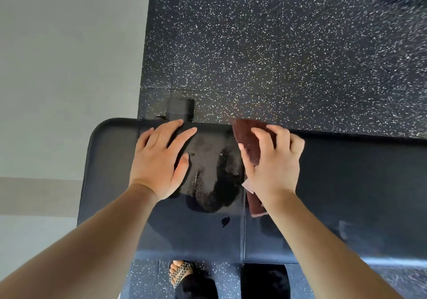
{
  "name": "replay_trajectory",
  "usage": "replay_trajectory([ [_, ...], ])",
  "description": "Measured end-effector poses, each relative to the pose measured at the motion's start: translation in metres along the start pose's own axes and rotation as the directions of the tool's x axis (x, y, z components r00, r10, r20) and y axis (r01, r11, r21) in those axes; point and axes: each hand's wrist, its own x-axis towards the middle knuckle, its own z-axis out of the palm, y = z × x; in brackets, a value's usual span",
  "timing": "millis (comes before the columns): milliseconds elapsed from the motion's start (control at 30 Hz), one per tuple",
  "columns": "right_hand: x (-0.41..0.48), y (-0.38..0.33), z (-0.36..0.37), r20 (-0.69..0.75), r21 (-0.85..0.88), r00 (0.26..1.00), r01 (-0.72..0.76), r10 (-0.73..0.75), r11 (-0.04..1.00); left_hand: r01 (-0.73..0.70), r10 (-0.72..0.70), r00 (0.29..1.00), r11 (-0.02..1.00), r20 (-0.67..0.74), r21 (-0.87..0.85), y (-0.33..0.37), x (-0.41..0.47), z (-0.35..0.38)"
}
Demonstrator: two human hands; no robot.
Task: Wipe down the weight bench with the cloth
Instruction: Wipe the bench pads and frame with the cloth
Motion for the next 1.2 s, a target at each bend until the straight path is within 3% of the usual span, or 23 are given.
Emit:
replay_trajectory([
  [200, 0.035, -0.011, 0.008, -0.006, 0.000, 0.989, -0.146, 0.146, 0.989, -0.015, 0.015, 1.000, 1.000, -0.013, 0.003, -0.002, 0.002, 0.002],
  [467, 0.018, -0.014, 0.001, 0.000, 0.027, 0.993, -0.119, 0.119, 0.993, 0.003, -0.003, 1.000, 1.000, 0.022, 0.010, -0.001, 0.002, 0.001],
  [600, 0.057, -0.017, 0.013, 0.108, 0.047, 0.980, -0.171, 0.165, 0.984, 0.005, -0.005, 1.000, 1.000, 0.031, 0.001, -0.001, 0.004, 0.001],
  [800, 0.025, -0.018, 0.000, 0.091, 0.053, 0.994, -0.059, 0.054, 0.997, 0.007, -0.007, 0.999, 1.000, 0.035, 0.001, -0.001, 0.004, -0.001],
  [1200, 0.043, -0.063, 0.020, 0.045, 0.016, 0.983, -0.178, 0.177, 0.984, -0.038, 0.038, 0.999, 0.999, 0.033, -0.007, -0.029, -0.021, -0.006],
])
